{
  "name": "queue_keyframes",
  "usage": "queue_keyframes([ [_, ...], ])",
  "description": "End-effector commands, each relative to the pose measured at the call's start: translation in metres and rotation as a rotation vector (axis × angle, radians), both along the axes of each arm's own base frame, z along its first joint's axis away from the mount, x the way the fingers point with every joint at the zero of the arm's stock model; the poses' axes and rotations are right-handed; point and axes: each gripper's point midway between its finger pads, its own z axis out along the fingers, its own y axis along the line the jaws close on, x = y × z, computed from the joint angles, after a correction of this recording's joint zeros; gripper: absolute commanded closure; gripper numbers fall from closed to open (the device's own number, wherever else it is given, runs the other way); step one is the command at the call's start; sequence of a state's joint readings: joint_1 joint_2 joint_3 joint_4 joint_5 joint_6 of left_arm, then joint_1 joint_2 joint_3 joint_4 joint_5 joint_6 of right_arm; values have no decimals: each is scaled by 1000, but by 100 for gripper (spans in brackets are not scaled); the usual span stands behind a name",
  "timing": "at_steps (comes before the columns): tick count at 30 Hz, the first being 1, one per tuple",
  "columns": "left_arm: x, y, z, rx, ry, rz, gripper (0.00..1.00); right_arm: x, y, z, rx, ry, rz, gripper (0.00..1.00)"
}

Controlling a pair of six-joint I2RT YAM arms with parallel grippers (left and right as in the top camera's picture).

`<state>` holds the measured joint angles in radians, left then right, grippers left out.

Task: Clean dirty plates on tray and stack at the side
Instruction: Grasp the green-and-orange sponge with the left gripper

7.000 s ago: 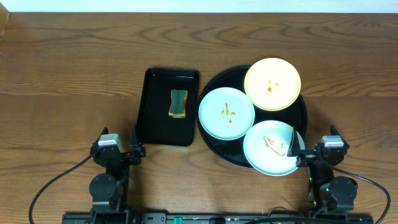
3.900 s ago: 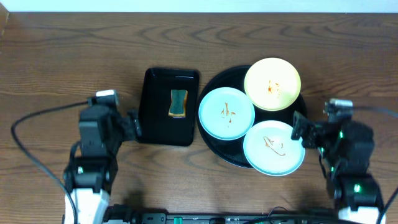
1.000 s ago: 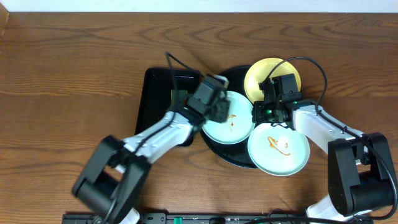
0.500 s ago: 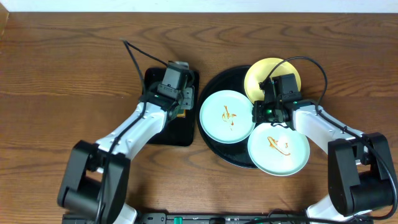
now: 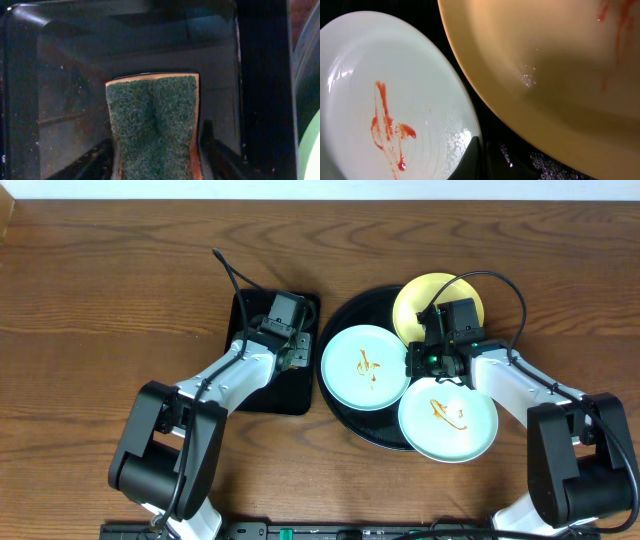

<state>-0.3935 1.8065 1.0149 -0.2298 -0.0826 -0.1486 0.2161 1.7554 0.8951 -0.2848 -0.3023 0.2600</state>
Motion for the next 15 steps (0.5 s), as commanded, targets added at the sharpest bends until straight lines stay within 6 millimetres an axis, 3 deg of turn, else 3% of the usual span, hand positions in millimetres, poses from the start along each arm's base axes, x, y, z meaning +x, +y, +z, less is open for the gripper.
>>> queue_keyframes([
  [1, -2, 5, -7, 28, 17, -2, 45, 7, -2, 1, -11, -10, -22, 99],
  [3, -6, 6, -12, 33, 29, -3, 49, 7, -2, 1, -11, -10, -22, 99],
  [5, -8, 7, -16, 38, 39, -3, 62, 7, -2, 1, -11, -10, -22, 99],
  [6, -8, 7, -17, 39, 43, -3, 71, 7, -2, 1, -11, -10, -22, 99],
  [7, -9, 7, -18, 40, 46, -3, 91, 7, -2, 1, -11, -10, -22, 99],
  [11, -5, 7, -17, 39, 32, -1, 93, 7, -2, 1, -11, -10, -22, 99],
  [15, 13, 15, 16, 52, -65, 34, 92, 7, -2, 1, -11, -10, -22, 99],
])
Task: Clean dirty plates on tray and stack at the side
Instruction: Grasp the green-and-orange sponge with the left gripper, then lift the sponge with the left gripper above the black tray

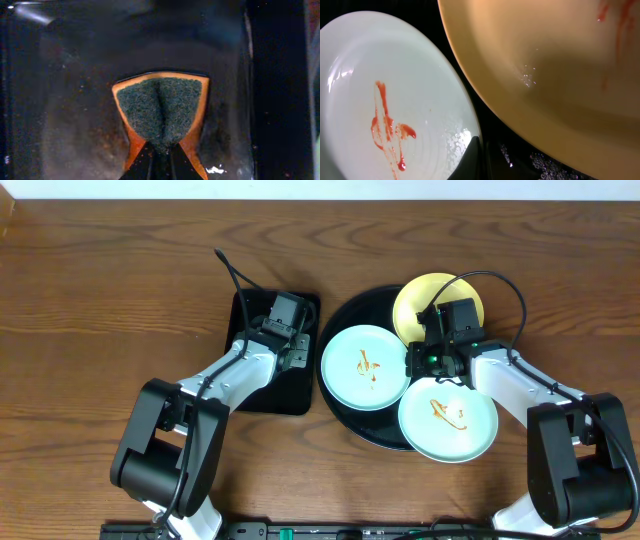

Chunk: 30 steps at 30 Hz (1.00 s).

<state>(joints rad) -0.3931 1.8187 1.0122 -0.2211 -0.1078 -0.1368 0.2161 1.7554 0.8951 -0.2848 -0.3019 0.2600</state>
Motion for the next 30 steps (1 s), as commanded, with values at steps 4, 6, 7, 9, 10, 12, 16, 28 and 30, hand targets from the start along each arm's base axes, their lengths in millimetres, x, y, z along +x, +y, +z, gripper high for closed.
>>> queue_keyframes([
  [4, 22, 20, 58, -5, -152, 65, 93, 7, -2, 1, -11, -10, -22, 99],
  [6, 21, 26, 65, -7, -158, 78, 93, 7, -2, 1, -11, -10, -22, 99],
  [7, 18, 30, 63, -1, -142, 86, 92, 7, -2, 1, -11, -10, -22, 99],
  [9, 11, 34, 54, 9, -100, 99, 93, 7, -2, 1, -11, -10, -22, 99],
  [10, 8, 36, 49, 13, -79, 105, 92, 7, -2, 1, -11, -10, -22, 99],
  [12, 0, 37, 32, 19, -22, 122, 92, 7, -2, 1, -11, -10, -22, 99],
  [16, -9, 33, 4, 9, 60, 117, 93, 7, -2, 1, -11, -9, -22, 99],
  [28, 5, 22, 22, -51, 2, 107, 93, 7, -2, 1, -11, -10, -22, 99],
  [30, 12, 16, 46, -92, -56, 97, 92, 7, -2, 1, -11, -10, -22, 99],
])
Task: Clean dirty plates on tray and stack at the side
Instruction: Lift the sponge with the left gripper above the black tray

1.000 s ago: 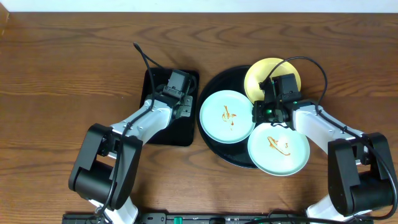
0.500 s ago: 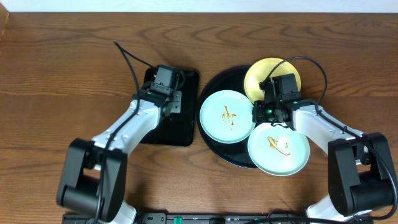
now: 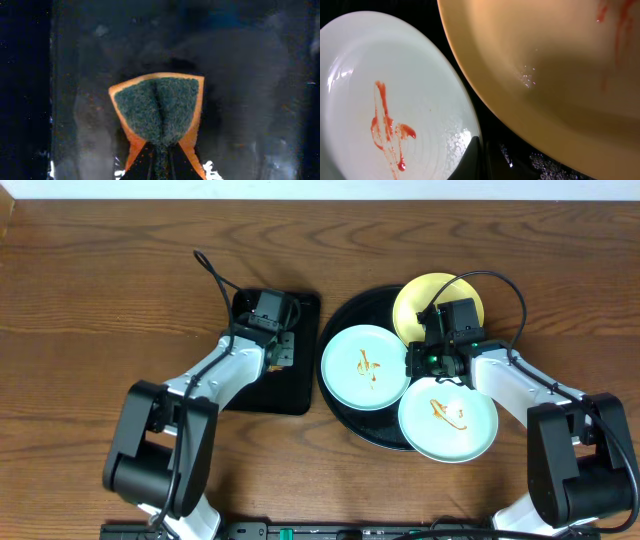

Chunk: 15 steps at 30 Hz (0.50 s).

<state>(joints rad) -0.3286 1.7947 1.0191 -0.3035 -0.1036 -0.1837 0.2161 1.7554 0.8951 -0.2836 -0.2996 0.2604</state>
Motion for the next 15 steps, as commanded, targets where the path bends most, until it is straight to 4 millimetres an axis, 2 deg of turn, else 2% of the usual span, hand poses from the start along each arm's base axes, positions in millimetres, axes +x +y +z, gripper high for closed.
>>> queue_keyframes([
  [1, 20, -17, 57, -111, -143, -16, 93, 6, -2, 1, -9, -8, -22, 99],
  [5, 22, -21, 86, -153, -211, -29, 92, 6, -2, 1, -9, -8, -21, 99],
  [10, 24, -22, 112, -175, -282, -32, 93, 6, -2, 1, -9, -8, -21, 99],
  [15, 32, -24, 149, -207, -402, -44, 93, 6, -2, 1, -9, -8, -21, 99],
])
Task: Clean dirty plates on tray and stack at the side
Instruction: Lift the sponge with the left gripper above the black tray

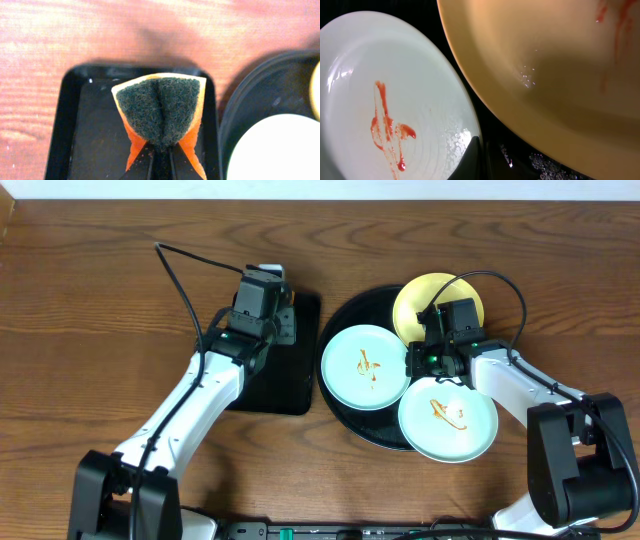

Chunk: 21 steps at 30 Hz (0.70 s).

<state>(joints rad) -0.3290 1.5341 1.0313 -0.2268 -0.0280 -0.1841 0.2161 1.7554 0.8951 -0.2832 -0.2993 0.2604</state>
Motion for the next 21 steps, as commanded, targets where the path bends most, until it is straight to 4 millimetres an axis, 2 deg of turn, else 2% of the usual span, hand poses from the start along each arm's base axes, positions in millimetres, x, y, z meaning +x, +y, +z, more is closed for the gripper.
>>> queue_keyframes([
  [1, 10, -3, 43, -35, -125, -11, 93, 6, -1, 1, -9, -8, -21, 99],
  [6, 18, 1, 94, -8, -308, -30, 93, 7, -3, 1, -13, -9, -24, 99],
  [10, 21, 1, 124, 17, -416, -57, 93, 7, -3, 1, -13, -9, -24, 99],
  [21, 18, 2, 184, 29, -620, -81, 92, 6, -3, 1, -13, -8, -23, 99],
])
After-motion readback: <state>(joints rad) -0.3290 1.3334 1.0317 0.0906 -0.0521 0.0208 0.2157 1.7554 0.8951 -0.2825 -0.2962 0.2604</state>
